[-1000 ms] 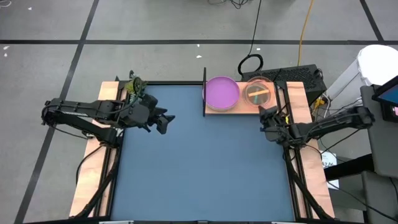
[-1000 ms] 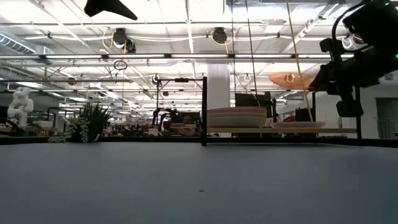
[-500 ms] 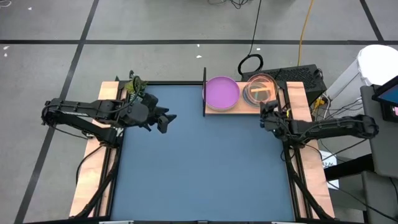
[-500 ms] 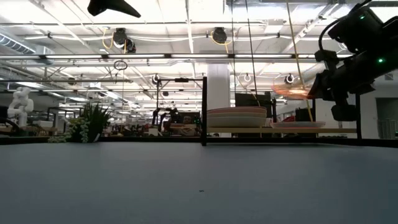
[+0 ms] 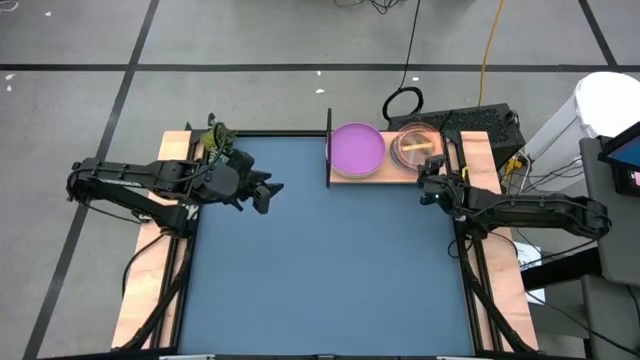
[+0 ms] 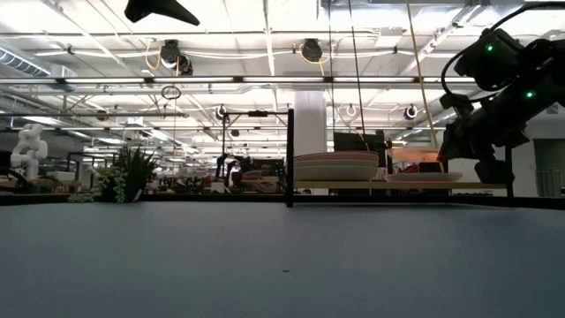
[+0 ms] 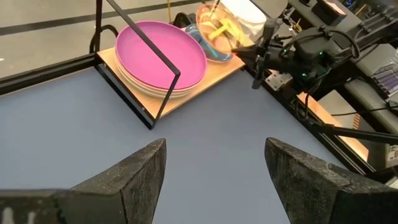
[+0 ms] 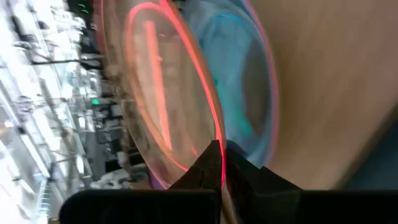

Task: Place and stack plates onto a shelf
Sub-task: Stack the light orange plate on top of the blue plate on the shelf

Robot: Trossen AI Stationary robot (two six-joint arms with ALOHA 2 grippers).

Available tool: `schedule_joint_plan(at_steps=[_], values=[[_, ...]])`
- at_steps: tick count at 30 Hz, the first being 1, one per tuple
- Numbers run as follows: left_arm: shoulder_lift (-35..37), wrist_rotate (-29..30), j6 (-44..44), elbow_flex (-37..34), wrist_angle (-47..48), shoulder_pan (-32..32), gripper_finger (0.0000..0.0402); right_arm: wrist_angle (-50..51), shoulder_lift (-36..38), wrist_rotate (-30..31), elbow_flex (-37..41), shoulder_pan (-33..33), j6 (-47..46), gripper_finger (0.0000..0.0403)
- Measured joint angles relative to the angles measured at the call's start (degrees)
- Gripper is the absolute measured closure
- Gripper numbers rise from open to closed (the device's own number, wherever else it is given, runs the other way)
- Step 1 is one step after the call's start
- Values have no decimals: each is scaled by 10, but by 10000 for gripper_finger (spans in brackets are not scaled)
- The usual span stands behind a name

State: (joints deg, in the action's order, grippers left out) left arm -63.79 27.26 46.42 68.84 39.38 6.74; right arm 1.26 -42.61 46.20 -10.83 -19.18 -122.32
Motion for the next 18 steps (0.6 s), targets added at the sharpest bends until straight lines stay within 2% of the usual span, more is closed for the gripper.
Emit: schedule_joint_plan(at_steps=[5, 13, 18], values=[[-12, 3, -3, 0, -1, -1, 126, 3, -5, -44, 0, -18, 3, 403], [-32, -6, -7, 0, -27, 0, 126, 4, -5, -44, 0, -22, 5, 403], [-40, -8, -25, 0, -57, -1, 126, 6, -5, -42, 0, -23, 3, 386]])
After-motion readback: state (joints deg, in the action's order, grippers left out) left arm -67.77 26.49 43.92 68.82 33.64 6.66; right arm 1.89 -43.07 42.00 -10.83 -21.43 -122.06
